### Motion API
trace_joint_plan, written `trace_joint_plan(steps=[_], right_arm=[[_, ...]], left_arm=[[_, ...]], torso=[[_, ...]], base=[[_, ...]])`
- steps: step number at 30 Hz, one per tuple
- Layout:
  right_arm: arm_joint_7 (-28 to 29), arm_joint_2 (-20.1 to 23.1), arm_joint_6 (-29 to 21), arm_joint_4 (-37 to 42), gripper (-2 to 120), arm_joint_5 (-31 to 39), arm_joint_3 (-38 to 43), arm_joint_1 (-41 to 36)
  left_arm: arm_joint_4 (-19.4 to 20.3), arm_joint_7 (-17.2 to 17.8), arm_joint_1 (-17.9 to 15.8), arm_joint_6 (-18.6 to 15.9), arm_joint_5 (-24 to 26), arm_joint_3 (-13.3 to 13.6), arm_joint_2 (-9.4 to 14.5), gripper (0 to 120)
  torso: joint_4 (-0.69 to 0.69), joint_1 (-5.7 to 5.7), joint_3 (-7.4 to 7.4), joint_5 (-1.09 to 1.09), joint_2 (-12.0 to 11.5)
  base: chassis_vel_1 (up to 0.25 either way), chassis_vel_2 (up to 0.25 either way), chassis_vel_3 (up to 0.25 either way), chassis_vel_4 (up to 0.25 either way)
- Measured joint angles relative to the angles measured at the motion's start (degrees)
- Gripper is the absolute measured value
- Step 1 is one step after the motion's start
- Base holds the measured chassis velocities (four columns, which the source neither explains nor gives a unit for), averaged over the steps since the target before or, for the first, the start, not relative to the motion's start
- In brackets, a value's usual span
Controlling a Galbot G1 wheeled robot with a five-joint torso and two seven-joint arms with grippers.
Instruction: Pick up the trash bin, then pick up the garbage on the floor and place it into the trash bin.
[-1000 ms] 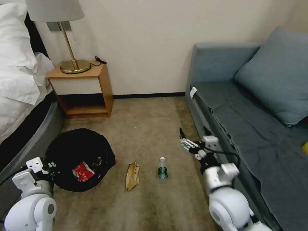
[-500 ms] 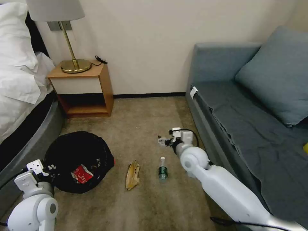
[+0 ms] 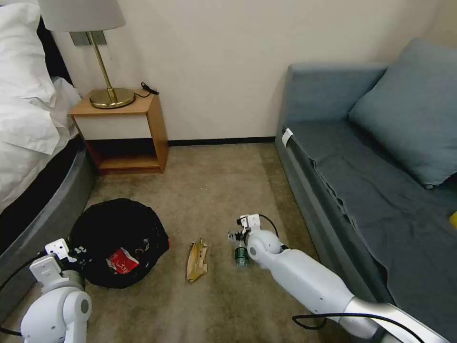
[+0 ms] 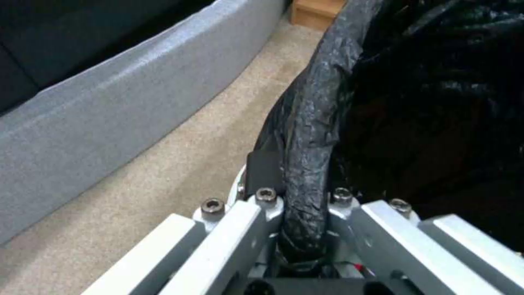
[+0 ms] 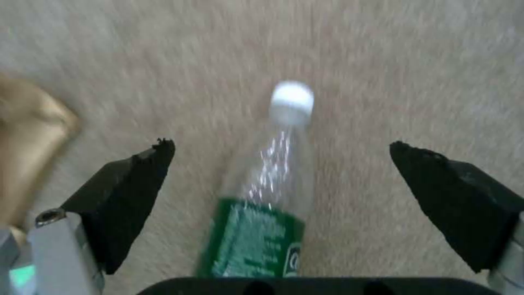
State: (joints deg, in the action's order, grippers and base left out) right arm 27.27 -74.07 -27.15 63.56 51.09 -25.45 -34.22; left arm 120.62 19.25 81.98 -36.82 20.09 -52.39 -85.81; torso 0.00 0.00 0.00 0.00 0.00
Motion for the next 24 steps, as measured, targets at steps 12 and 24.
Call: trace_joint_plan(steps=[12, 24], right_arm=[[-3.55, -3.17, 2.9, -8.84, 100, -5.88, -0.69, -0.24], [-4.91, -3.8, 3.81, -10.49, 80, -8.63, -0.24, -1.69]], left_arm=[[0.16, -0.05, 0.56, 0.27, -0.07, -0.28, 0.13, 2], [0.34, -0.07, 0.62, 0.44, -0.14, -0.25, 0.27, 2]], torso=[[0.0, 0.0, 0.0, 0.0, 0.0], [0.0, 0.0, 0.0, 0.0, 0.0]], base=[[0.0, 0.0, 0.0, 0.0], [0.0, 0.0, 0.0, 0.0]])
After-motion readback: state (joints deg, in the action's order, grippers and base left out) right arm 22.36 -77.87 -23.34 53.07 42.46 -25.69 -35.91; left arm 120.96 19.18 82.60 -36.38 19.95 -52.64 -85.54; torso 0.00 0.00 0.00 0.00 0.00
